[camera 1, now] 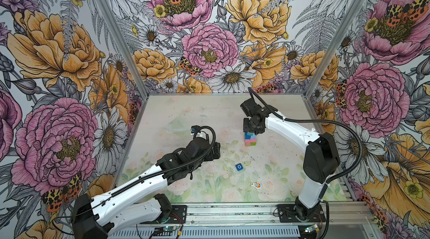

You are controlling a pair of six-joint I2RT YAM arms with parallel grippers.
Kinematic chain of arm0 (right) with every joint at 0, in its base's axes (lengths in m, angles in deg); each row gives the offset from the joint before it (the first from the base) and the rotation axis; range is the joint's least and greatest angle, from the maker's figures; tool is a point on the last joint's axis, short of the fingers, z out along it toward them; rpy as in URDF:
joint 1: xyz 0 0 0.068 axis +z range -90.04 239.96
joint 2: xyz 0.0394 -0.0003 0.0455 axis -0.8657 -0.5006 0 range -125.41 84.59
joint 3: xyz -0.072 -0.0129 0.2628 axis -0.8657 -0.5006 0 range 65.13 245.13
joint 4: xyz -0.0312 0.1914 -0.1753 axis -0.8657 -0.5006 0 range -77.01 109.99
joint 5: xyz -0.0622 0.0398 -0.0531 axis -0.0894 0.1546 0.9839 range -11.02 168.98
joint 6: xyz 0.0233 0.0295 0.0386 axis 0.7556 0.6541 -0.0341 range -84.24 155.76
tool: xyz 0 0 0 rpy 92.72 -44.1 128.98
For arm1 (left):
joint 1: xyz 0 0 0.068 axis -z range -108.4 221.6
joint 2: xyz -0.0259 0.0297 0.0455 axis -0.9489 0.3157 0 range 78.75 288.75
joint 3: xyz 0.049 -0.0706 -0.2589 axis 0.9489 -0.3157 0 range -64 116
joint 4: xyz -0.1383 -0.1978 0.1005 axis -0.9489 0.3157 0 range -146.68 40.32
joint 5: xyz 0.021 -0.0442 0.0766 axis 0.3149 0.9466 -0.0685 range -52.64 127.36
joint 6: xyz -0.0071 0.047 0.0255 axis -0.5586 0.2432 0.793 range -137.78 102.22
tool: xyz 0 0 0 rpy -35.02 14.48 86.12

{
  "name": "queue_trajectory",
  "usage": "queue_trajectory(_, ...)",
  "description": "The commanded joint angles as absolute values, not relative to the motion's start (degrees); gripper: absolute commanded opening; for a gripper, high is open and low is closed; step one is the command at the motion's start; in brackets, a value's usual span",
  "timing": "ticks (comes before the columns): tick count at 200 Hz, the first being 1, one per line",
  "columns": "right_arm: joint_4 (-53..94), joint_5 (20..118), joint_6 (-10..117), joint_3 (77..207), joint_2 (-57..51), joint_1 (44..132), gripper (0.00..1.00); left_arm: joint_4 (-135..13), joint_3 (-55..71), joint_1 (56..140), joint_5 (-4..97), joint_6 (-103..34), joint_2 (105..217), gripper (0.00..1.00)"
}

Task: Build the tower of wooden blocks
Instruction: 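Lower the light-blue cube onto the teal cube and open the right gripper, then raise the right gripper off the stack while the left arm draws back toward the robot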

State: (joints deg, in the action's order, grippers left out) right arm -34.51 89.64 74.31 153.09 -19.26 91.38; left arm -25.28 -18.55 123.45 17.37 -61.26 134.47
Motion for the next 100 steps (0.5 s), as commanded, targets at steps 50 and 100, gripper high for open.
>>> queue_trajectory(50, -33.89, 90.23, 74.32, 153.49, -11.49, 91.42, 0.58, -25.77, -18.46, 123.33, 17.33, -61.01, 131.81, 0.99)
queue_trajectory(100, -35.21, 90.76, 75.59, 149.21, -2.09, 93.37, 0.59, -23.24, -21.20, 128.38, 13.40, -64.25, 127.09, 0.99)
